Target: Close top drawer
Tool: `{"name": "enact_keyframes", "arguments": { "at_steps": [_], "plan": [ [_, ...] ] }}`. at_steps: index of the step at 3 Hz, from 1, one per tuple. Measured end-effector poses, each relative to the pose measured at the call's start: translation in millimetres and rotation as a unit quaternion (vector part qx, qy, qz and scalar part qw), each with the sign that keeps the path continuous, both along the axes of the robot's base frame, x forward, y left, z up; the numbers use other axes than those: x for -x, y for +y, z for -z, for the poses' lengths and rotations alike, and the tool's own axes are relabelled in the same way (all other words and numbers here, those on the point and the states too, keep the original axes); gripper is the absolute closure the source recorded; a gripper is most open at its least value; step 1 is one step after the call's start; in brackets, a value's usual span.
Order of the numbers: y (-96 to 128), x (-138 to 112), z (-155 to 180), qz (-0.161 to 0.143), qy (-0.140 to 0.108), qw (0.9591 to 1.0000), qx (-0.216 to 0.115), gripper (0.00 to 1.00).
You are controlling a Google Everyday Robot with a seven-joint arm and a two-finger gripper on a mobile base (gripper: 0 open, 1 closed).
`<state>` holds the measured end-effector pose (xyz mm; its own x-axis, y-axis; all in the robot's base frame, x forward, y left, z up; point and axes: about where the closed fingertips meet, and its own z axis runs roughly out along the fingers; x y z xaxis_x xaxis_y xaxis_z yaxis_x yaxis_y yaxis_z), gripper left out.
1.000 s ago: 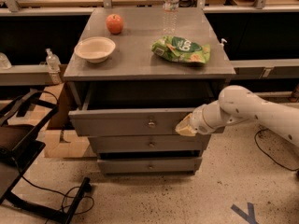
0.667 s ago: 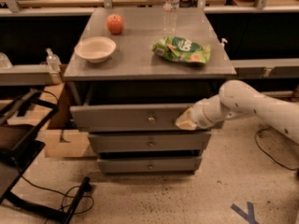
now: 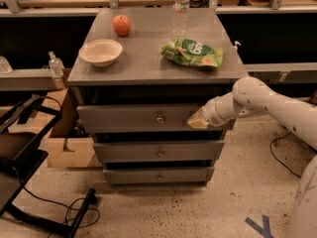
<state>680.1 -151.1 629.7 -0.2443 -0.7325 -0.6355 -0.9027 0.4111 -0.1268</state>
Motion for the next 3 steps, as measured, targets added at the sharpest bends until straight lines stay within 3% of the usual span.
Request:
{"name": "enact_keyframes", "arguments": {
  "at_steps": [3],
  "plan": [
    [3,-12,-2,0.001,-0.001,1.0000,0.007,1.00]
  ]
}}
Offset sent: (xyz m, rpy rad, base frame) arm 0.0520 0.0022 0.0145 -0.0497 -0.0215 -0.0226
